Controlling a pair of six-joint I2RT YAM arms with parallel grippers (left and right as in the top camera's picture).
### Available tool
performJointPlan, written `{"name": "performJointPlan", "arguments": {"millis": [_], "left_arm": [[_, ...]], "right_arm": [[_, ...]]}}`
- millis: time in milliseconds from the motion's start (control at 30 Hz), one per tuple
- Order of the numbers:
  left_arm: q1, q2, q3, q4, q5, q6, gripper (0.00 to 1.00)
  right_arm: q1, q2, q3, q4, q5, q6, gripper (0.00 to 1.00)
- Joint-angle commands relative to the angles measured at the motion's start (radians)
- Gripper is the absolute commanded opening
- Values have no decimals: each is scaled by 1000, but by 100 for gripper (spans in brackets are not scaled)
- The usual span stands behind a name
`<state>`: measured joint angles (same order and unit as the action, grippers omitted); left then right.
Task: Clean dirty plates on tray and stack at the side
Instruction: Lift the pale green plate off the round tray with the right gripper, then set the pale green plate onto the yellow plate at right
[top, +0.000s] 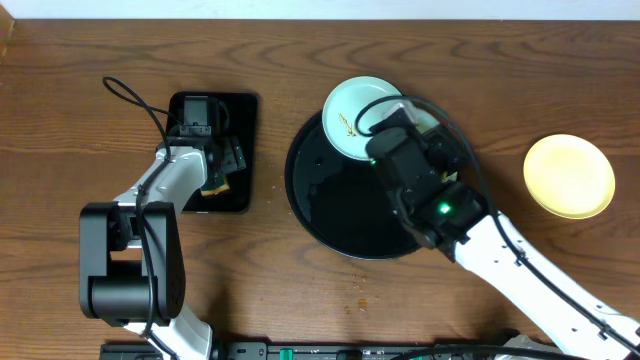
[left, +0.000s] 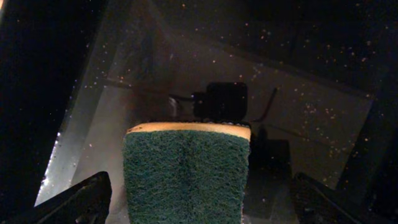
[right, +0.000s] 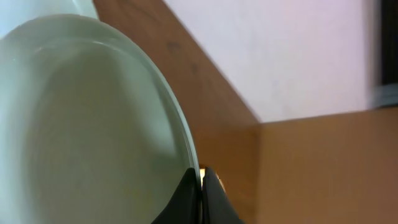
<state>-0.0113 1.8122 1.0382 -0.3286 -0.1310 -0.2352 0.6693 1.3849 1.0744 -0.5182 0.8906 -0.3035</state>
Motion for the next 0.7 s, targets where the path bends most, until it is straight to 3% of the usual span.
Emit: {"name": "performJointPlan", "arguments": {"millis": [0, 300, 667], "left_arm": [[0, -2, -5, 1, -12, 2, 91], [0, -2, -5, 1, -12, 2, 92], [0, -2, -5, 1, -12, 2, 92]], "right_arm": [[-99, -5, 18, -13, -197, 209, 1], [-556, -32, 18, -46, -632, 455, 1], [-1134, 26, 17, -61, -679, 528, 1]]}}
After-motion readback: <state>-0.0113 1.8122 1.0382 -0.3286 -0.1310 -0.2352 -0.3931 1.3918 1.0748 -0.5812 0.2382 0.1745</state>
